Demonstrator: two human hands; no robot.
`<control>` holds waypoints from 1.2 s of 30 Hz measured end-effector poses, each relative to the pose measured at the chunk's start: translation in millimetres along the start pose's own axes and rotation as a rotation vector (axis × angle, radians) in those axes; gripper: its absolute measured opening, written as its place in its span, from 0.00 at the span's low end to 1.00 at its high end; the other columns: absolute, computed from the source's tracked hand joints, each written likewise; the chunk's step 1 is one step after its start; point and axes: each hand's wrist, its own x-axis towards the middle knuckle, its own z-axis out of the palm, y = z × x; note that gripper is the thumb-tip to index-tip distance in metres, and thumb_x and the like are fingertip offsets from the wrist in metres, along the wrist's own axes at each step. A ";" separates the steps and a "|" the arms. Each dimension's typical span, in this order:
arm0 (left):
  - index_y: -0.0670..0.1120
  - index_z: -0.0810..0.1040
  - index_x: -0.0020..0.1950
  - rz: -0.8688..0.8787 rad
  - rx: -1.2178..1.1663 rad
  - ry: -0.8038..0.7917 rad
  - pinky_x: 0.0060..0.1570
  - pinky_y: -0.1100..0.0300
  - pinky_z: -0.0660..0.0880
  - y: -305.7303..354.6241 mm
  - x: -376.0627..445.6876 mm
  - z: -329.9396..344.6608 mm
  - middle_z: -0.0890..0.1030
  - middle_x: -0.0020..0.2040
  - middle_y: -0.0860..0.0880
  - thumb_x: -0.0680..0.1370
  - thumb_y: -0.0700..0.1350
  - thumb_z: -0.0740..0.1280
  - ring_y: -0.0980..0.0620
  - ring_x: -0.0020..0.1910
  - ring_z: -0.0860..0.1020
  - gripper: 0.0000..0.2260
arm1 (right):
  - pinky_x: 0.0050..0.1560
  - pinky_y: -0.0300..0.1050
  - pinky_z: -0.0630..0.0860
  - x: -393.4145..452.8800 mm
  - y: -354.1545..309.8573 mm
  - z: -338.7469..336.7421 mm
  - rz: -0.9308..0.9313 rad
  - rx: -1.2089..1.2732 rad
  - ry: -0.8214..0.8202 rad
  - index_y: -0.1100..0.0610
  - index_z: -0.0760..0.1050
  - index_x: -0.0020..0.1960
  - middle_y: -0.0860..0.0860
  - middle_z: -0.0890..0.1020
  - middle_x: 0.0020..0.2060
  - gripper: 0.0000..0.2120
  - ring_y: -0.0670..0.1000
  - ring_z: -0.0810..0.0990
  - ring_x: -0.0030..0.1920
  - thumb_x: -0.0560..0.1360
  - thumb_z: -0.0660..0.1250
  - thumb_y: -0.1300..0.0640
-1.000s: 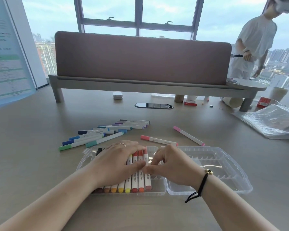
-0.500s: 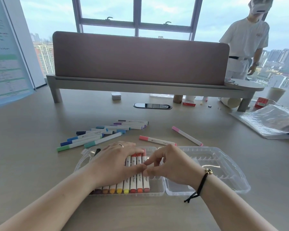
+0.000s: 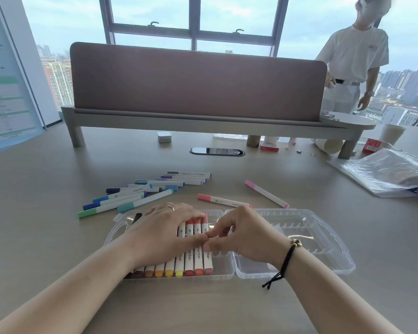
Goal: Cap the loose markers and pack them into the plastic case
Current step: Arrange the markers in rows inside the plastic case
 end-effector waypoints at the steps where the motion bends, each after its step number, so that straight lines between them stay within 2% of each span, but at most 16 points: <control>1: 0.67 0.63 0.73 0.000 0.000 -0.003 0.73 0.54 0.60 -0.5 0.0 0.2 0.65 0.75 0.62 0.72 0.76 0.55 0.60 0.74 0.61 0.31 | 0.36 0.39 0.71 -0.4 0.2 -0.5 -0.002 0.005 -0.003 0.47 0.86 0.40 0.48 0.85 0.33 0.07 0.41 0.76 0.31 0.66 0.80 0.47; 5: 0.67 0.62 0.74 -0.001 0.003 -0.023 0.72 0.54 0.60 -2.1 0.6 -0.2 0.64 0.75 0.63 0.70 0.78 0.51 0.60 0.74 0.61 0.35 | 0.30 0.33 0.68 -2.4 -1.5 -4.1 -0.005 0.009 -0.012 0.51 0.86 0.41 0.47 0.84 0.30 0.08 0.39 0.72 0.26 0.68 0.79 0.47; 7: 0.68 0.61 0.74 0.008 0.005 -0.027 0.72 0.53 0.61 -5.1 2.4 0.4 0.65 0.75 0.64 0.69 0.79 0.49 0.60 0.74 0.62 0.35 | 0.29 0.33 0.68 4.8 0.8 -9.9 -0.002 -0.040 0.113 0.51 0.86 0.40 0.46 0.82 0.30 0.08 0.40 0.71 0.25 0.69 0.78 0.47; 10: 0.69 0.59 0.74 -0.006 -0.005 -0.044 0.73 0.50 0.62 -10.0 4.8 1.2 0.64 0.75 0.64 0.68 0.80 0.48 0.59 0.74 0.62 0.35 | 0.39 0.35 0.73 28.2 8.0 -26.8 0.026 -0.206 0.334 0.49 0.85 0.43 0.46 0.83 0.37 0.04 0.41 0.76 0.33 0.73 0.75 0.49; 12: 0.69 0.58 0.74 -0.024 -0.005 -0.058 0.74 0.49 0.61 -11.0 4.5 0.3 0.63 0.75 0.64 0.68 0.79 0.49 0.58 0.75 0.61 0.36 | 0.46 0.42 0.79 46.7 14.2 -38.9 0.077 -0.320 0.384 0.50 0.85 0.47 0.44 0.83 0.39 0.05 0.46 0.81 0.41 0.73 0.74 0.50; 14: 0.68 0.58 0.74 -0.029 -0.005 -0.064 0.74 0.49 0.62 -10.1 4.0 -0.1 0.62 0.76 0.64 0.69 0.78 0.50 0.57 0.74 0.62 0.35 | 0.50 0.44 0.80 62.1 21.1 -47.8 0.138 -0.396 0.334 0.51 0.85 0.48 0.44 0.82 0.38 0.08 0.48 0.82 0.44 0.71 0.75 0.51; 18: 0.68 0.59 0.74 -0.028 -0.013 -0.060 0.73 0.49 0.63 -11.4 4.7 0.2 0.64 0.75 0.62 0.69 0.79 0.51 0.57 0.73 0.64 0.35 | 0.44 0.39 0.77 79.4 26.3 -49.6 0.199 -0.412 0.168 0.50 0.87 0.45 0.45 0.85 0.38 0.09 0.47 0.82 0.42 0.67 0.79 0.49; 23: 0.66 0.60 0.74 -0.045 -0.028 -0.045 0.72 0.48 0.64 -17.5 7.4 0.8 0.66 0.75 0.60 0.68 0.80 0.50 0.56 0.73 0.65 0.37 | 0.41 0.41 0.78 85.9 28.7 -46.4 0.171 -0.448 0.186 0.50 0.86 0.41 0.47 0.85 0.36 0.04 0.49 0.82 0.40 0.68 0.77 0.51; 26: 0.66 0.60 0.74 -0.043 -0.030 -0.040 0.72 0.48 0.65 -18.7 8.3 1.8 0.66 0.75 0.60 0.68 0.80 0.49 0.56 0.73 0.65 0.38 | 0.41 0.47 0.81 82.9 28.9 -44.1 0.144 -0.481 0.229 0.51 0.85 0.40 0.48 0.84 0.34 0.05 0.51 0.82 0.38 0.70 0.74 0.50; 29: 0.65 0.61 0.75 -0.045 -0.022 -0.035 0.73 0.48 0.64 -19.8 8.2 0.4 0.66 0.75 0.61 0.71 0.77 0.53 0.56 0.73 0.64 0.34 | 0.38 0.46 0.80 72.0 18.2 -42.9 0.095 -0.413 0.345 0.52 0.85 0.41 0.48 0.83 0.32 0.06 0.49 0.80 0.34 0.73 0.72 0.50; 32: 0.66 0.61 0.74 -0.042 -0.024 -0.025 0.72 0.49 0.65 -23.5 8.0 -0.2 0.67 0.73 0.62 0.71 0.77 0.52 0.58 0.72 0.66 0.33 | 0.34 0.44 0.78 47.5 2.3 -34.9 0.068 -0.194 0.430 0.50 0.82 0.40 0.46 0.82 0.32 0.04 0.47 0.78 0.31 0.73 0.74 0.53; 34: 0.65 0.61 0.74 -0.038 -0.026 -0.023 0.71 0.50 0.66 -23.8 7.8 -0.3 0.68 0.72 0.62 0.71 0.77 0.52 0.58 0.71 0.67 0.34 | 0.32 0.45 0.78 26.8 -3.4 -24.3 0.064 -0.097 0.440 0.51 0.79 0.40 0.47 0.81 0.30 0.04 0.44 0.76 0.27 0.72 0.74 0.55; 36: 0.64 0.62 0.74 -0.032 -0.023 -0.017 0.69 0.52 0.67 -21.4 7.1 -1.1 0.69 0.71 0.62 0.72 0.76 0.52 0.59 0.69 0.68 0.33 | 0.28 0.42 0.76 9.5 -6.5 -12.7 0.066 -0.100 0.416 0.52 0.76 0.41 0.50 0.82 0.30 0.06 0.45 0.77 0.25 0.72 0.74 0.55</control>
